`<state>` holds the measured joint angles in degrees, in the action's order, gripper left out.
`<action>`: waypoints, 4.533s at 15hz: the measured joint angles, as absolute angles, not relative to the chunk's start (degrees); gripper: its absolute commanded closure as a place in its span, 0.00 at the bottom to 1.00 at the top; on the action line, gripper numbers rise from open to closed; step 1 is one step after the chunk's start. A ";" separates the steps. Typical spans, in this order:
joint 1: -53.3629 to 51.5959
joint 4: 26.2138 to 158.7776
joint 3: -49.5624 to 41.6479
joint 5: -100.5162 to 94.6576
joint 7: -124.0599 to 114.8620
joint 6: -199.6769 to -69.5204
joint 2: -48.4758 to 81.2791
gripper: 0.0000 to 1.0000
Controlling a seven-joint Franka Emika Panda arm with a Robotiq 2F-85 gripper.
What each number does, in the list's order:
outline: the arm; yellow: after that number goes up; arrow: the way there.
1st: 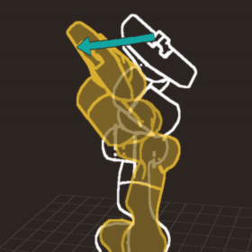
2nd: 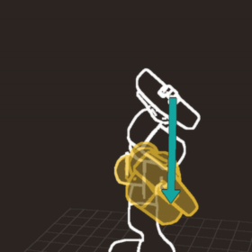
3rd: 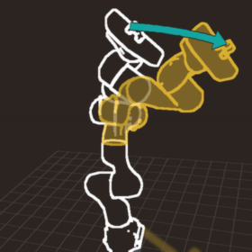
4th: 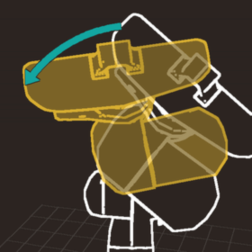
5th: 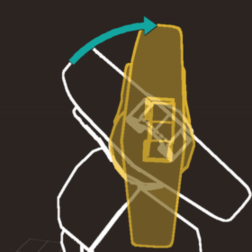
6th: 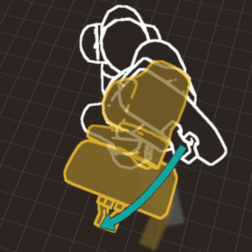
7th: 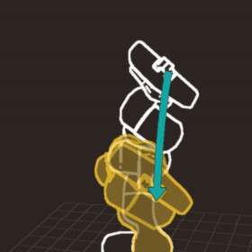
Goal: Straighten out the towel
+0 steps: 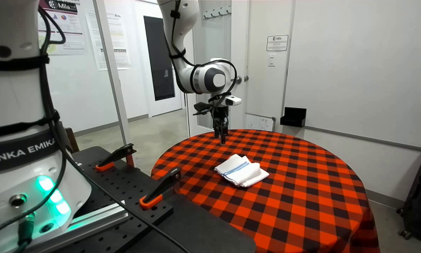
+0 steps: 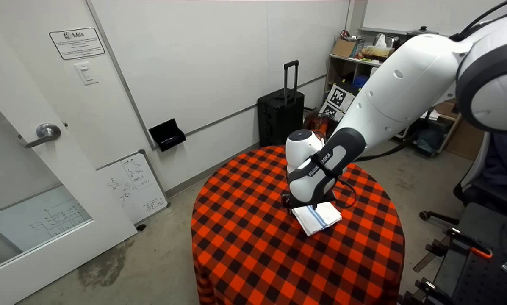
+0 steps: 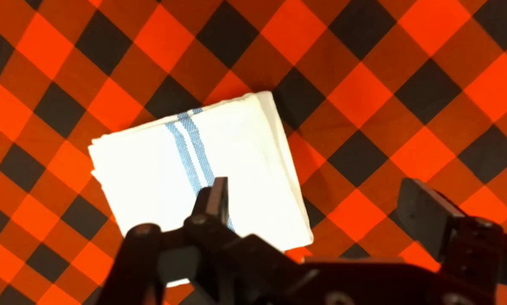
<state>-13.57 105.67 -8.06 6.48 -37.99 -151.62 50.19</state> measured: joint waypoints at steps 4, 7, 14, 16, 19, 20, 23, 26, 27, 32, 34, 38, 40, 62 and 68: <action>-18.59 101.79 -12.42 3.46 -43.12 -152.68 56.18 0.00; -21.45 98.97 -15.08 1.50 -46.79 -153.20 59.58 0.00; -22.69 92.51 -18.23 -0.33 -51.68 -153.36 65.00 0.00; -22.74 90.76 -19.09 -1.20 -52.37 -153.29 66.76 0.00; -22.72 87.89 -19.83 -1.65 -53.06 -153.02 69.53 0.00; -22.72 86.90 -19.91 -1.65 -53.10 -152.86 70.37 0.00; -22.73 83.82 -19.92 -1.65 -53.13 -152.10 72.52 0.33; -22.72 81.33 -19.94 -1.67 -53.18 -150.96 73.86 0.56; -22.72 80.81 -19.96 -1.69 -53.25 -150.60 74.12 0.65; -22.72 79.62 -20.37 -2.04 -54.40 -149.79 75.02 1.00; -22.72 79.47 -20.53 -2.42 -55.14 -149.79 75.04 1.00; -22.72 79.28 -20.76 -2.64 -55.60 -149.79 74.97 0.99; -22.72 79.27 -20.69 -2.64 -55.60 -149.87 74.60 0.99; -0.86 90.76 7.00 11.30 -15.28 -145.64 47.70 0.99; 3.06 94.25 13.30 19.07 -5.83 -145.30 40.72 0.99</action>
<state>3.06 94.25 13.30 19.07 -5.83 -145.30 40.72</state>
